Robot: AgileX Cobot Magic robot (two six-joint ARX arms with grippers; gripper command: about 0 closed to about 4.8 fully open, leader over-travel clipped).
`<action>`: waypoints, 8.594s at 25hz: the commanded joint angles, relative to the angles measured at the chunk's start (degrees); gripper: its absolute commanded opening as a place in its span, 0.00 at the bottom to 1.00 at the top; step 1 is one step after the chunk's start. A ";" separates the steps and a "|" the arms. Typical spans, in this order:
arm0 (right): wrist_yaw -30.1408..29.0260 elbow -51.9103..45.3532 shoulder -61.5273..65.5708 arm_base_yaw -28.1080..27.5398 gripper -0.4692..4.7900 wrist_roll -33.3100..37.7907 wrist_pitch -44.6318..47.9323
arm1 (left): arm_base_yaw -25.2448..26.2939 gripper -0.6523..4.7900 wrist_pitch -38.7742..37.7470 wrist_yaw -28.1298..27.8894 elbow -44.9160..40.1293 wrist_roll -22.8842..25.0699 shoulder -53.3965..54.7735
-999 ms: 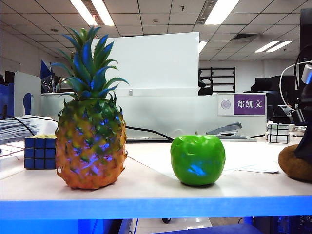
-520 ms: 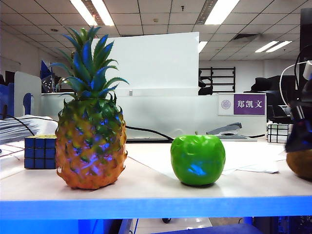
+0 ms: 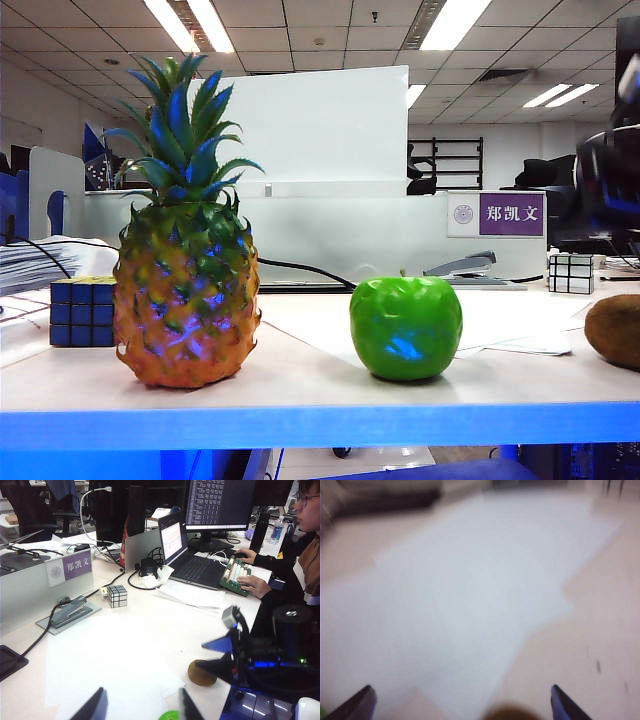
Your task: Arrange all the fruits from large to small from left to right in a row.
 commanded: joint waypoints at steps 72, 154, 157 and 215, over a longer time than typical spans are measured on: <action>-10.58 -9.42 -54.62 0.04 0.09 5.57 -28.48 | 1.20 0.11 9.29 -28.76 -54.07 -10.93 -50.64; 12.11 -9.44 -54.64 0.04 0.09 2.12 -26.53 | 17.22 0.11 6.47 -51.36 -54.05 -8.81 -50.69; 12.11 -9.44 -54.64 0.04 0.09 2.12 -26.53 | 17.22 0.11 6.47 -51.36 -54.05 -8.79 -50.69; -4.24 -9.66 -54.64 -18.53 0.09 -12.31 -29.86 | 17.20 0.11 6.43 -51.36 -54.05 -8.79 -50.69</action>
